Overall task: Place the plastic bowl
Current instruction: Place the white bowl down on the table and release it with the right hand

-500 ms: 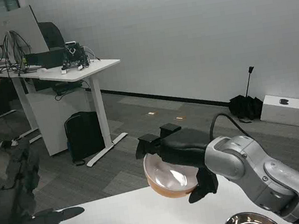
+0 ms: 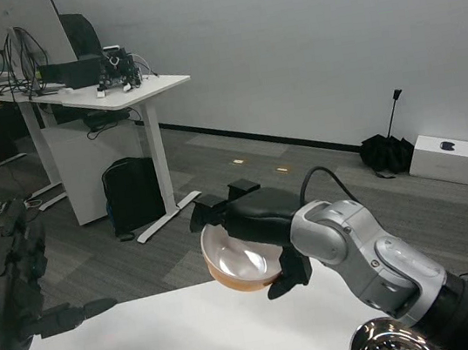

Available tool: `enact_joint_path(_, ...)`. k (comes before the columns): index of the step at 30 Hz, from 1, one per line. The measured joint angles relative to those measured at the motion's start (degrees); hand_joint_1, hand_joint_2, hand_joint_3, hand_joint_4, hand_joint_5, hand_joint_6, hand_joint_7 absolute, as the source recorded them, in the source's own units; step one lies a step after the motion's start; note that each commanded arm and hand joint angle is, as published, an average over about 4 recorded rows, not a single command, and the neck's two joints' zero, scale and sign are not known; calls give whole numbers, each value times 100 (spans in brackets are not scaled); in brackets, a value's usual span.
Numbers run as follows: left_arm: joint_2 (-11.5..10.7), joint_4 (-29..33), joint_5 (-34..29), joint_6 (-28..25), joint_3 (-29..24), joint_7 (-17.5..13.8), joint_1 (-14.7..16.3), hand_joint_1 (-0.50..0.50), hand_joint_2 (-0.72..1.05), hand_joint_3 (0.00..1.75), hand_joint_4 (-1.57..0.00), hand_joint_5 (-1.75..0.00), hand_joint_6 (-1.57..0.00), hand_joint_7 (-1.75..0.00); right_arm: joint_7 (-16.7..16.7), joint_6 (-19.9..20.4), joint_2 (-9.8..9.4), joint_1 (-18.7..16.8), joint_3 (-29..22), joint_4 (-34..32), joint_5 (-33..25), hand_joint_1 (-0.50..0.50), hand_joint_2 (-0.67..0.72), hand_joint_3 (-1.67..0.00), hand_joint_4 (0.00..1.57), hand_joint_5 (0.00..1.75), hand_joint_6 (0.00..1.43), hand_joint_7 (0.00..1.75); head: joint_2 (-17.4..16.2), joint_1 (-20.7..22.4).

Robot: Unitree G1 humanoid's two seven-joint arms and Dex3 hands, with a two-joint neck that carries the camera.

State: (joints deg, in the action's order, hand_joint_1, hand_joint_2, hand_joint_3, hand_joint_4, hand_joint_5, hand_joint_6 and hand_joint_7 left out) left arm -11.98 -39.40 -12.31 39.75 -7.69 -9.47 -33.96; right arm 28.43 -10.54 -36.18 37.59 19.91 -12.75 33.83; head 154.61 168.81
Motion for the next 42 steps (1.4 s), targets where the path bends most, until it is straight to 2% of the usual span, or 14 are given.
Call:
enact_joint_path(3, 0, 46, -37, 0, -2, 1, 33, -50, 16, 9, 0, 0, 0, 0, -8, 6, -7, 9, 222, -5, -13, -46, -60, -137, 77, 155, 54, 164, -214, 53)
enact_joint_path(6, -3, 89, -69, 1, -5, 7, 42, -50, 16, 4, 0, 0, 0, 0, -34, 26, -27, 33, 660, 6, -58, -46, -62, -143, 77, 155, 53, 166, -715, 191)
enact_joint_path(10, -4, 97, -81, 4, 6, 10, 43, -50, 16, 9, 0, 0, 0, 0, -74, 102, -34, 43, 1089, 83, -105, -46, -60, -139, 59, 165, 49, 168, -1211, 338)
enact_joint_path(14, -5, 97, -103, 30, 17, 14, 45, -50, 16, 9, 0, 0, 0, 0, -253, 315, -53, 3, 1448, 205, -100, -46, -60, -139, 49, 165, 44, 168, -1615, 465)
enact_joint_path(17, -5, 97, -105, 48, 47, 14, 46, -50, 16, 9, 0, 0, 0, 0, -365, 425, -61, -138, 1604, 357, -68, -46, -60, -135, 46, 165, 43, 168, -1769, 510)
enact_joint_path(20, -5, 96, -105, 57, 73, 16, 47, -50, 18, 9, 0, 0, 0, 0, -453, 485, -78, -265, 1704, 497, -34, -46, -64, -141, 44, 165, 41, 168, -1891, 524)
enact_joint_path(22, -5, 95, -106, 60, 87, 16, 47, -50, 23, 7, 0, 0, 0, 0, -523, 537, -85, -297, 1745, 565, -22, -46, -67, -143, 37, 165, 36, 168, -1942, 523)
enact_joint_path(28, -5, 88, -106, 63, 117, 16, 47, -50, 25, 9, 0, 0, 0, 0, -592, 577, -152, -437, 1864, 710, 1, -46, -60, -143, 14, 170, 19, 175, -2073, 546)
enact_joint_path(35, -4, 28, -107, 67, 133, 16, 48, -50, 25, 9, 0, 0, 0, 0, -594, 584, -186, -492, 1908, 997, -4, -46, -60, -147, 6, 165, 0, 168, -2110, 662)
enact_joint_path(37, -4, 15, -107, 67, 134, 16, 48, -50, 25, 9, 0, 0, 0, 0, -595, 587, -186, -491, 1900, 1025, -4, -48, -57, -151, 3, 141, 0, 147, -2105, 661)
enact_joint_path(40, -4, 2, -107, 76, 134, 16, 49, -50, 25, 9, 0, 0, 0, 0, -593, 597, -188, -491, 1887, 1034, -2, -49, -53, -153, 0, 82, 0, 105, -2082, 661)
enact_joint_path(41, -4, 1, -107, 88, 134, 16, 50, -50, 25, 9, 0, 0, 0, 0, -589, 607, -188, -495, 1876, 1037, -1, -48, -48, -155, 0, 58, 0, 87, -2067, 661)
enact_joint_path(42, -3, -1, -107, 102, 133, 16, 52, -50, 25, 9, 0, 0, 0, 0, -585, 623, -189, -516, 1847, 1032, 0, -47, -37, -151, 0, 36, 0, 66, -2053, 660)
